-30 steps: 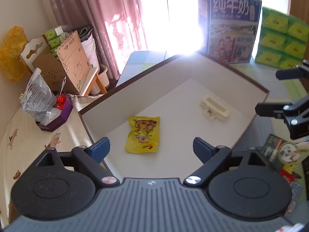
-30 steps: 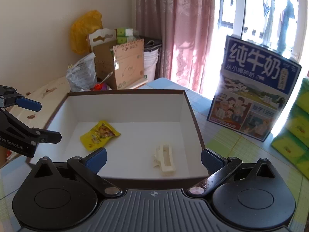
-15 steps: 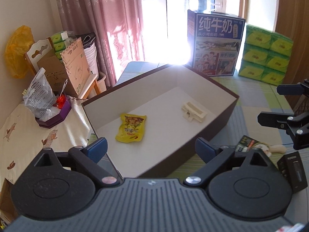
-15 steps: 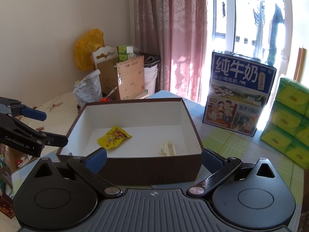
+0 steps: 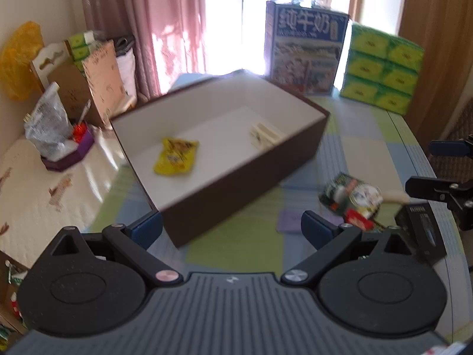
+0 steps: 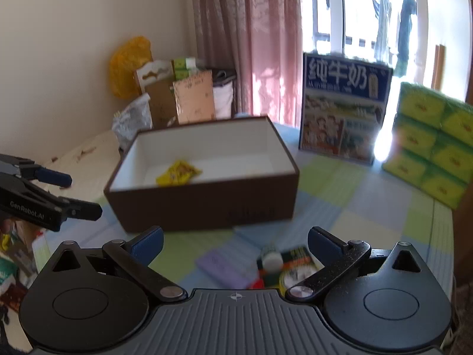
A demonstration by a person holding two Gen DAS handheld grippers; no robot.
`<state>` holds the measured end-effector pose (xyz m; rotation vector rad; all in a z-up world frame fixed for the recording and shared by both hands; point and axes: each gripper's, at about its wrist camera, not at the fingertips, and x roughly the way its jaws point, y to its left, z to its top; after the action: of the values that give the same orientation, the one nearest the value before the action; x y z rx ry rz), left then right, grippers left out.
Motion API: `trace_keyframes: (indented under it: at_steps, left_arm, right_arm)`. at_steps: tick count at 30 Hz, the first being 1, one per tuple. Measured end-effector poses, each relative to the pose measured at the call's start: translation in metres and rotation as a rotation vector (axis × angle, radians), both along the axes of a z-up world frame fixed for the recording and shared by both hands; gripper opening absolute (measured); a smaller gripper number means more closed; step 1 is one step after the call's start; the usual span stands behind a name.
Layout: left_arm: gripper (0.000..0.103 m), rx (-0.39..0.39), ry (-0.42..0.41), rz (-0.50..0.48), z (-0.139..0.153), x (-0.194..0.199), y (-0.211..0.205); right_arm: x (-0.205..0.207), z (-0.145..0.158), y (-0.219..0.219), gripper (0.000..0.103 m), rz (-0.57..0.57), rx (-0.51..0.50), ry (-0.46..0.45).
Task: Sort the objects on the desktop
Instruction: 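Withdraw both tools from the box back toward the table items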
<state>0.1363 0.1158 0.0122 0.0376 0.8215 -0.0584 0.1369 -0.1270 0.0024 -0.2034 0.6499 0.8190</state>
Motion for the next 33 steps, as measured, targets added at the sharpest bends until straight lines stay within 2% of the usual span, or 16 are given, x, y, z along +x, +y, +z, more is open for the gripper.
trace_keyframes:
  at_steps: [8, 14, 26, 33]
  left_arm:
    - [0.098, -0.019, 0.065, -0.047, -0.019, -0.020, -0.027]
    - [0.098, -0.021, 0.113, -0.082, -0.032, -0.027, -0.048]
    - [0.098, -0.016, 0.151, -0.144, -0.050, -0.027, -0.081]
    - [0.096, -0.005, 0.173, -0.149, -0.061, -0.018, -0.089]
  right_arm:
    - [-0.031, -0.027, -0.034, 0.101, -0.035, -0.086, 0.065]
    - [-0.042, -0.037, -0.056, 0.101, -0.091, -0.106, 0.126]
    - [-0.051, -0.057, -0.084, 0.101, -0.183, -0.160, 0.196]
    - [-0.038, -0.066, -0.097, 0.101, -0.295, -0.171, 0.228]
